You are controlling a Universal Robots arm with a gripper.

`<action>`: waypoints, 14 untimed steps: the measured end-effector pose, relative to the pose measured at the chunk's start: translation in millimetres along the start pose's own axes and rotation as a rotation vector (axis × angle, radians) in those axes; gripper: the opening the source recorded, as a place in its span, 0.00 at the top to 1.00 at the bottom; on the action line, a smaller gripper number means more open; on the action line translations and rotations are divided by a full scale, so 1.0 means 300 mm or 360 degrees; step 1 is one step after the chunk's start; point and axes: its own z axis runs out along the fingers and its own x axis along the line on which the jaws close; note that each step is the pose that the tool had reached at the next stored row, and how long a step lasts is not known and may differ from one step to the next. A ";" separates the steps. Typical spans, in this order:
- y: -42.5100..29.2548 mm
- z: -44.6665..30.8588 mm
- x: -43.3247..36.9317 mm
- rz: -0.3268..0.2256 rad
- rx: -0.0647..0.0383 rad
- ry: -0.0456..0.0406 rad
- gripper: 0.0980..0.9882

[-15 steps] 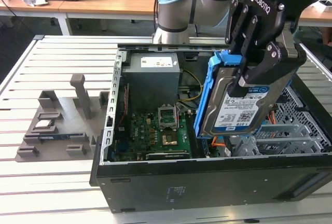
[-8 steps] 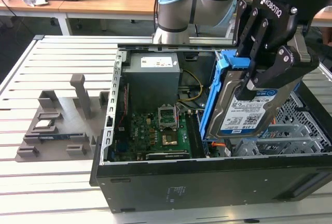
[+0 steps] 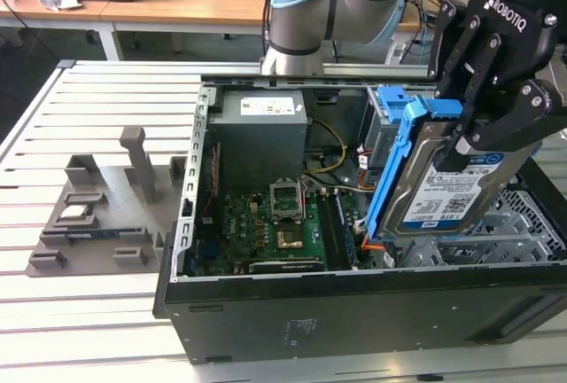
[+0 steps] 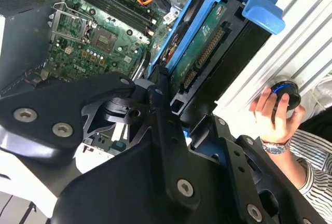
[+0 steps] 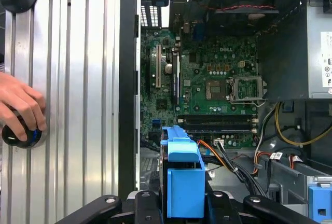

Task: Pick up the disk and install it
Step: 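Pick up the disk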

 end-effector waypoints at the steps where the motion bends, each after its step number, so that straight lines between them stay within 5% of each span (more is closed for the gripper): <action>1: -0.011 0.000 0.000 0.0000 0.0000 0.0000 0.70; 7: -0.057 -0.002 0.000 0.0000 0.0000 0.0001 0.70; 8: -0.078 -0.003 0.000 0.0000 0.0000 0.0002 0.70; 9: -0.124 -0.004 0.000 0.0000 0.0000 0.0002 0.70; 14: -0.164 -0.006 0.001 0.0000 0.0000 0.0003 0.70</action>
